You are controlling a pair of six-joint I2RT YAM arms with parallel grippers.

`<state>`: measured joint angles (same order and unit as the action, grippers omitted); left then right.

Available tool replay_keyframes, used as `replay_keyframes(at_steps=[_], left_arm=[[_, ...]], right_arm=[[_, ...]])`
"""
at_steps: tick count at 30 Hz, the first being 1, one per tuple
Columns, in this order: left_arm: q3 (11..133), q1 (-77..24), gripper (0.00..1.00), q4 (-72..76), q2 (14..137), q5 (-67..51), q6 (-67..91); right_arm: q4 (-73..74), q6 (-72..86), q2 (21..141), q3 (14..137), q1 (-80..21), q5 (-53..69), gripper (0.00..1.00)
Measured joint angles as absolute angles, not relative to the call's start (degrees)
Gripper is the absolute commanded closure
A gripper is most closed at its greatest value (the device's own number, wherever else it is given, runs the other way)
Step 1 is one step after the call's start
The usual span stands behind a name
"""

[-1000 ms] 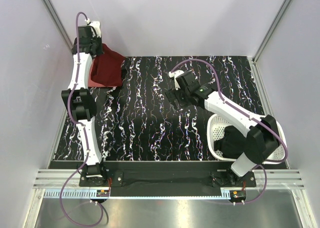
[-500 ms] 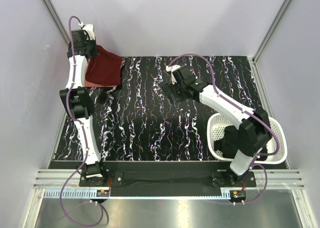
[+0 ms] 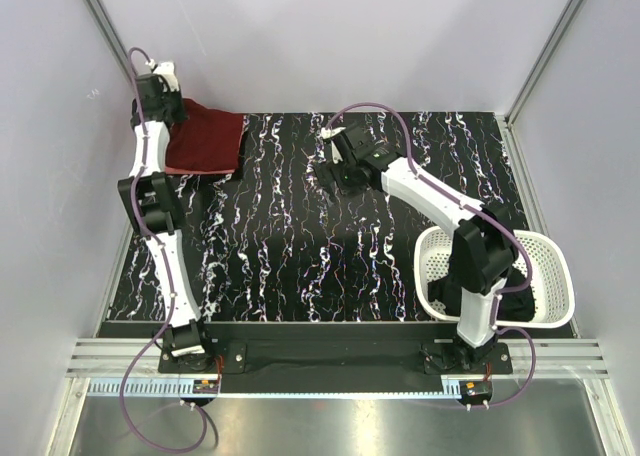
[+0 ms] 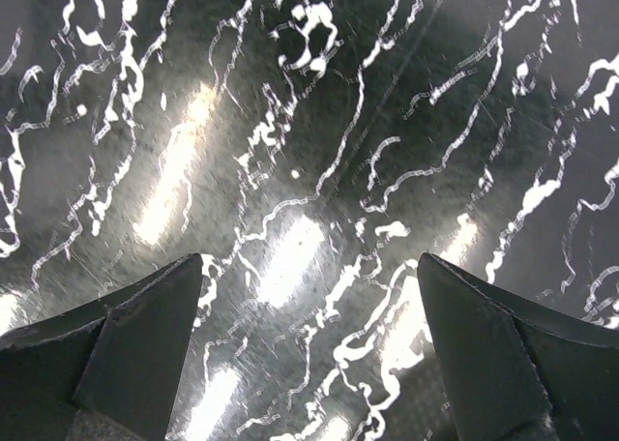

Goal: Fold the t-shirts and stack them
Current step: Neatly place the folded tshirt to the corner

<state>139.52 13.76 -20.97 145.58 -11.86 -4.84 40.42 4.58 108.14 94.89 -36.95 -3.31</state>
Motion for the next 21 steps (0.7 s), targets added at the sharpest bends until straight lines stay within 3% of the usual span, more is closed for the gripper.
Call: replay_keyframes(at_steps=[5,7,8,15,21], left_arm=[[140.38,15.77,0.55,-18.44,148.51,-10.9,-2.5],[141.16,16.23,0.51,-17.76,149.45,-9.28,-1.72],[141.6,16.47,0.27,-17.34,149.8,-8.32,-1.32],[142.45,15.68,0.25,-14.61,149.01,-2.44,2.33],[132.38,13.17,0.45,-15.2,139.0,-0.16,6.57]], right_arm=[[40.66,5.54,111.31,97.97,-36.64,-1.85,0.0],[40.88,5.93,112.33,98.76,-36.62,-1.72,0.0],[41.34,6.28,112.88,99.2,-36.62,-1.54,0.0],[41.76,7.77,111.18,96.79,-36.62,-1.96,0.0],[41.39,7.97,102.45,90.26,-36.58,-3.2,0.01]])
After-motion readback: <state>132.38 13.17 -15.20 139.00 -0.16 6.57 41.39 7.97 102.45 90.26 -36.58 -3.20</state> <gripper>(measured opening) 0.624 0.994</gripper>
